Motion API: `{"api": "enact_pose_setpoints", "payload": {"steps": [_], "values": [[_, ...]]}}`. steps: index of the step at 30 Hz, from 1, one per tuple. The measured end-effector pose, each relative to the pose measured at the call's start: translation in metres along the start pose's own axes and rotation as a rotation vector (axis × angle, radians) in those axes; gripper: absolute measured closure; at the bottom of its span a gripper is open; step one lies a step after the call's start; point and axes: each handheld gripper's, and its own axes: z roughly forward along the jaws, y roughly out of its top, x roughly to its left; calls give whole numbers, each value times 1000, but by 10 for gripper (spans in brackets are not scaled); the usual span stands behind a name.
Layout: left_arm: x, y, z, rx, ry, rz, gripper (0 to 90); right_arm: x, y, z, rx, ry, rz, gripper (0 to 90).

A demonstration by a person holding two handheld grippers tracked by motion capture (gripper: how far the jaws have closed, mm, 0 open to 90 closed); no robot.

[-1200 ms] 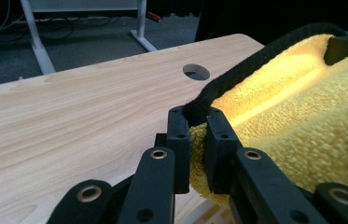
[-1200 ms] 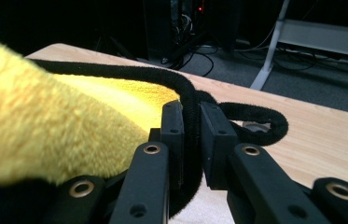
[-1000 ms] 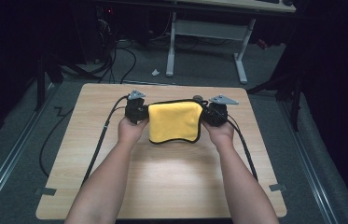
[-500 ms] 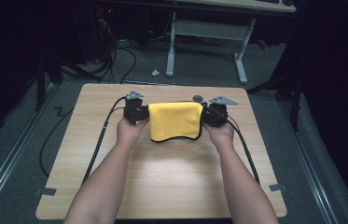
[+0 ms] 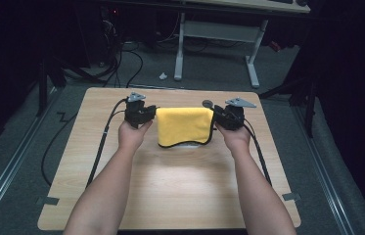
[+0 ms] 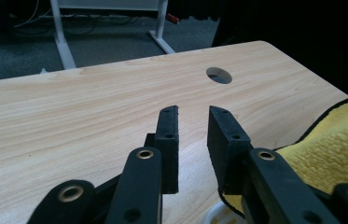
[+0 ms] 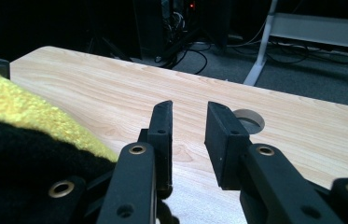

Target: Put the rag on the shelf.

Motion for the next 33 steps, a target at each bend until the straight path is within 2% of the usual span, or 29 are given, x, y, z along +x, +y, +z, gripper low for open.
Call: {"api": "enact_pose_setpoints", "payload": {"steps": [13, 16, 21, 23, 25, 31, 33], "values": [[5, 7, -22, -32, 40, 19, 743, -2, 5, -11, -14, -17, -17, 719], [4, 6, -28, -36, 45, 41, 743, -1, 7, -18, -21, -20, -33, 711], [5, 1, -41, -54, 52, 40, 743, 4, 10, -31, -39, -27, -59, 696], [3, -2, -47, -58, 66, 57, 743, 7, 11, -38, -57, -30, -69, 695], [2, -5, -52, -60, 72, 56, 743, 9, 10, -44, -73, -35, -69, 692], [2, -14, -73, -72, 96, 47, 729, 10, 6, -60, -61, -55, -80, 666], [1, -16, -80, -80, 97, 45, 722, 11, 3, -67, -82, -58, -89, 658]]}}
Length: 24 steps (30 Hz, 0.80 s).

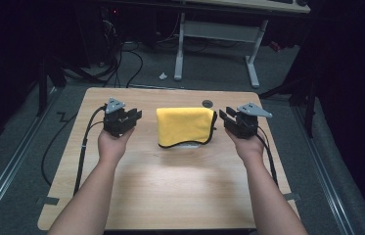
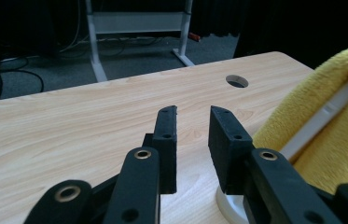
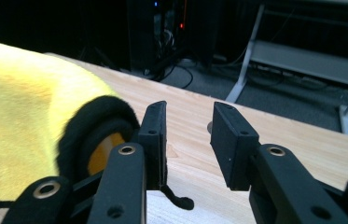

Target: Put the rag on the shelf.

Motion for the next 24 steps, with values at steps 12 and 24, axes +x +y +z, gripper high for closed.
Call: {"api": "enact_pose_setpoints", "payload": {"steps": [12, 24], "values": [[-23, -30, -47, -9, -60, 22, 636, 18, -26, -45, 12, -4, -57, 517], [-64, -113, -91, 77, -152, 37, 559, 63, -88, -98, 59, 44, -93, 520]]}}
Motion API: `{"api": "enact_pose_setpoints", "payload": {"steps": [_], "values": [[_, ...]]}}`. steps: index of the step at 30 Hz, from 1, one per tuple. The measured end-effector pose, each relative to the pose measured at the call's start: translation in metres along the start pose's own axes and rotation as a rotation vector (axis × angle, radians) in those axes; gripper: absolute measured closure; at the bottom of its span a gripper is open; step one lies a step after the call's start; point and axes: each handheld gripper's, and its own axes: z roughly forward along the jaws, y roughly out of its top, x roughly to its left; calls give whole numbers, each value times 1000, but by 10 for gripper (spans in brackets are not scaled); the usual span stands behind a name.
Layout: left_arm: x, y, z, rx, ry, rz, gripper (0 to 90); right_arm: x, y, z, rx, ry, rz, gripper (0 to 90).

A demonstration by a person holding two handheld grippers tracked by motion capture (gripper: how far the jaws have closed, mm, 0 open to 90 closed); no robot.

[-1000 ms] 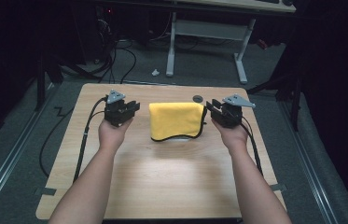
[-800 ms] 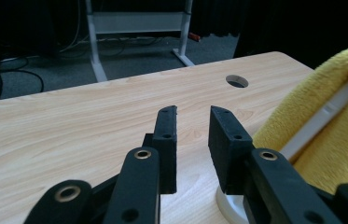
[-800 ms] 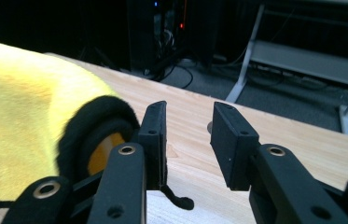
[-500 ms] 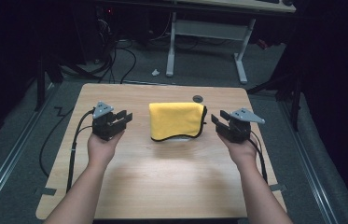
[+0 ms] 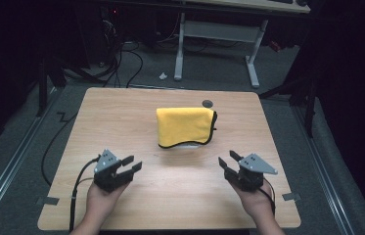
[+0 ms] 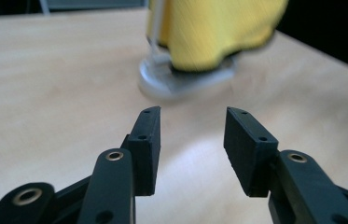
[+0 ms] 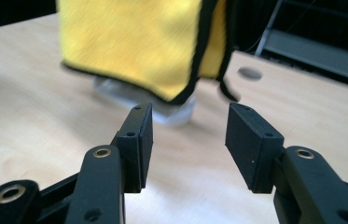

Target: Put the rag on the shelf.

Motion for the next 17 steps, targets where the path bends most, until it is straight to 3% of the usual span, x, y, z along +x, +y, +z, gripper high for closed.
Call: {"api": "enact_pose_setpoints", "payload": {"steps": [5, 7, 9, 10, 11, 13, 15, 17], "values": [[-26, -37, -10, 46, -22, 25, 539, 23, -27, -5, 62, 9, 15, 495], [-36, -45, -10, 86, -56, 12, 539, 34, -44, -8, 72, -7, 16, 485], [-45, -49, -7, 129, -84, 29, 535, 41, -61, -10, 85, -31, -3, 529], [-48, -50, -5, 134, -88, 39, 535, 42, -65, -8, 138, -5, -4, 510], [-51, -51, -3, 140, -95, 53, 536, 42, -65, -8, 145, 0, -4, 509], [-51, -50, 0, 148, -98, 55, 536, 39, -66, -6, 142, -10, -3, 509], [-49, -49, 1, 146, -102, 47, 535, 37, -69, -2, 162, -2, 37, 509], [-48, -50, 1, 148, -97, 48, 535, 37, -70, 1, 174, -7, 20, 509]]}}
